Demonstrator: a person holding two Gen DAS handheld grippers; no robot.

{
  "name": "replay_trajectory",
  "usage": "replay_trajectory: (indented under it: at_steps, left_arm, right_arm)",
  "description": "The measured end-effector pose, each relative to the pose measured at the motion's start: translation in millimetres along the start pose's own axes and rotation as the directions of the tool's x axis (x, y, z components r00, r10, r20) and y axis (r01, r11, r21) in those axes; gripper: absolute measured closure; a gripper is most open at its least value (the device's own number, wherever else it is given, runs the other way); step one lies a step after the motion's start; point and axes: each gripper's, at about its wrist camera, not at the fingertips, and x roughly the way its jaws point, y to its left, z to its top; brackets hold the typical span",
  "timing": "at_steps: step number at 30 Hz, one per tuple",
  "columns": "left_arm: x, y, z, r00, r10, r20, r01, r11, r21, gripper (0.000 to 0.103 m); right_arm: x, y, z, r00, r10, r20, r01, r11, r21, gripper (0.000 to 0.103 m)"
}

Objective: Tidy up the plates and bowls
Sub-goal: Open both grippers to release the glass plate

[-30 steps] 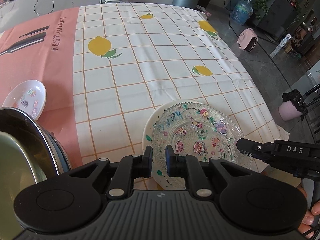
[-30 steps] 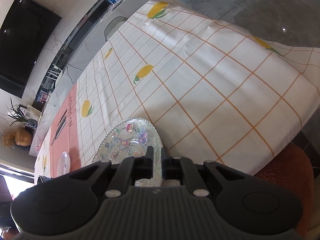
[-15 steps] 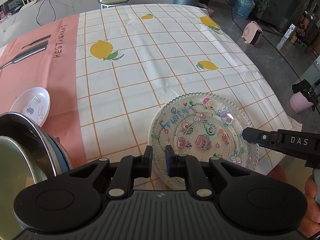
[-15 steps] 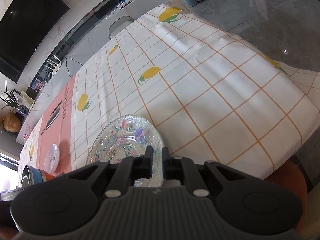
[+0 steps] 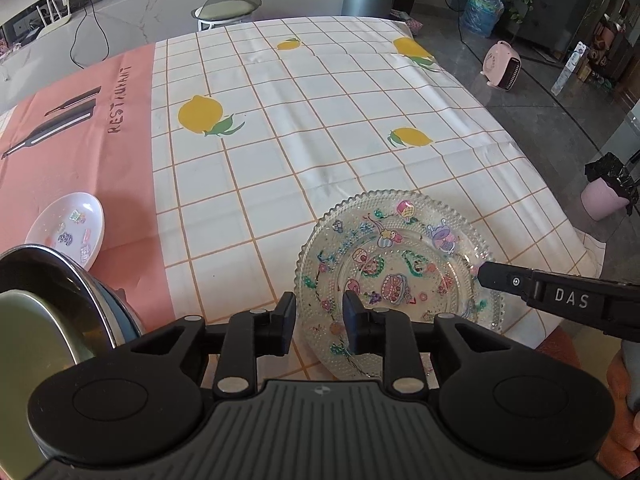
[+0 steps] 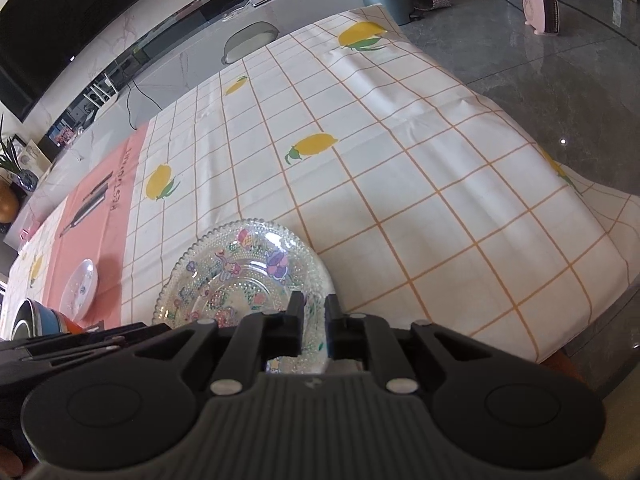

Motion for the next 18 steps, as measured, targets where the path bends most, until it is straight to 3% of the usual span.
replay_trajectory:
  at_steps: [9, 14, 18]
  left_arm:
    - [-8, -4, 1, 0.999, -0.025, 0.022, 0.025, 1.000, 0.010, 0.064]
    - [-17, -5, 4, 0.998, -0.053, 0.047, 0.052, 0.998, 0.020, 0.062]
    - [-27, -9, 4, 0.995, -0.067, 0.075, 0.063, 0.996, 0.059, 0.062]
  right_arm:
    - [0, 6, -2, 0.999, -0.048, 0.000, 0.048, 0.997, -0.058, 0.098]
    - [-6, 11, -2, 0.997, -0.075, 0.011, 0.075, 0.996, -0.054, 0.091]
    - [-13, 14, -1, 0.997, -0.078, 0.019, 0.079, 0.995, -0.057, 0.077]
